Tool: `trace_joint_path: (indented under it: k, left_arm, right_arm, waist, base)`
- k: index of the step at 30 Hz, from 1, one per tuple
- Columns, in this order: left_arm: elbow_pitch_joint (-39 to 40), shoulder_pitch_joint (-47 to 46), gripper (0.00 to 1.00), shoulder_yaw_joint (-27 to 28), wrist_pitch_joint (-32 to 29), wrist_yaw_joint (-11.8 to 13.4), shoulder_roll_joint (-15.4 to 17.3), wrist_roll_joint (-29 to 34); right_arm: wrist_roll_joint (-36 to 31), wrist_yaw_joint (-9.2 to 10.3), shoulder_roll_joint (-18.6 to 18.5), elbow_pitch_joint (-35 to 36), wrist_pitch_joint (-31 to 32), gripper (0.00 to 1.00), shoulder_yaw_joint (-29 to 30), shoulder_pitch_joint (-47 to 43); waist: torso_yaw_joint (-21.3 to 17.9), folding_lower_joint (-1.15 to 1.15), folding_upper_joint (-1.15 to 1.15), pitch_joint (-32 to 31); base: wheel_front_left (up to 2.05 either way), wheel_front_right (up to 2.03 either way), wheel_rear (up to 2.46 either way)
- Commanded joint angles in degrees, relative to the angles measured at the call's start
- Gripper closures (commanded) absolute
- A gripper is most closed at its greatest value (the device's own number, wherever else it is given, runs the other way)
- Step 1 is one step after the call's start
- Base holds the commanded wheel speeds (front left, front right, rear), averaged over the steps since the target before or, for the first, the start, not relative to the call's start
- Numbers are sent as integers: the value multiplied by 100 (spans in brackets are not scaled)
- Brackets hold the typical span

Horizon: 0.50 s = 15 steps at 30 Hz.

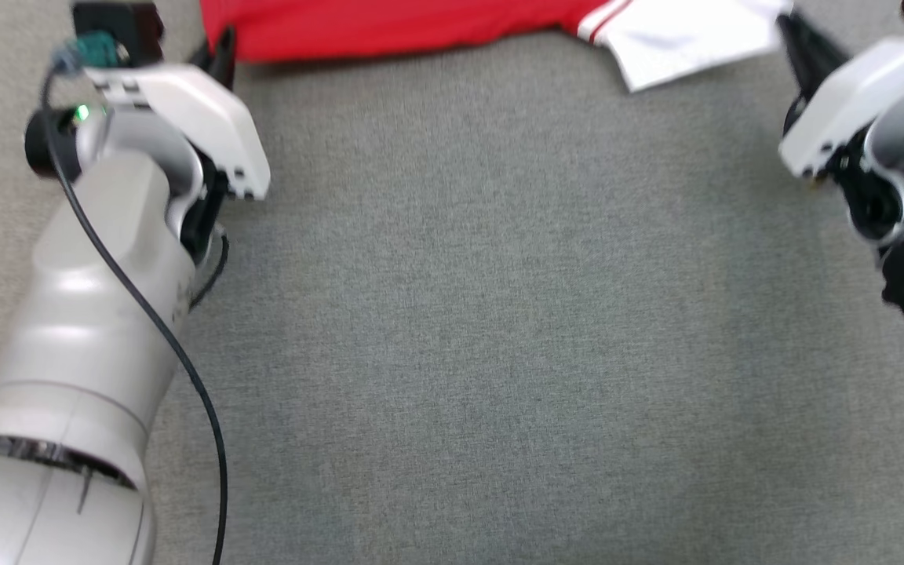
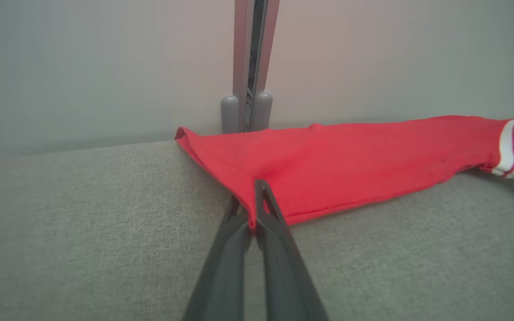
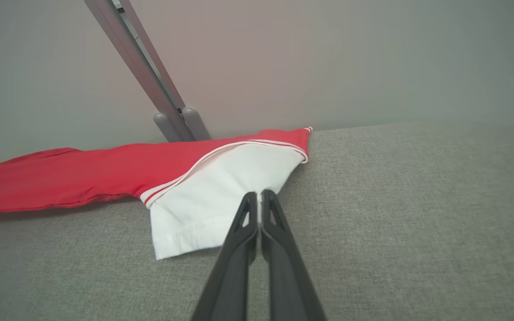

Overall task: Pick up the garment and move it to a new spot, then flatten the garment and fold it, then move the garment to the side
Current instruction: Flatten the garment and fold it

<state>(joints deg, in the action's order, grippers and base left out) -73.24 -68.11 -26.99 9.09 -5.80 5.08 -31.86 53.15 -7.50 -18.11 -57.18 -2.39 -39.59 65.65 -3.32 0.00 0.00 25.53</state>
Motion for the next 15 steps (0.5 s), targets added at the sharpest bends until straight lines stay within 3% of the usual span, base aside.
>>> trace_joint_path:
  k: [1, 15]
  left_arm:
    - [-19, 129, 100, -43, 2, -27, 81, 41]
    - [108, 1191, 100, -660, 160, -165, 271, 222]
  right_arm:
    - [78, 2, -63, 21, 73, 100, -29, -169]
    - [1206, 2, -703, 966, 1552, 100, -427, -1539]
  waist:
    - [5, 0, 0, -198]
    - [54, 0, 0, -1026]
  base:
    - [0, 0, 0]
    - [0, 0, 0]
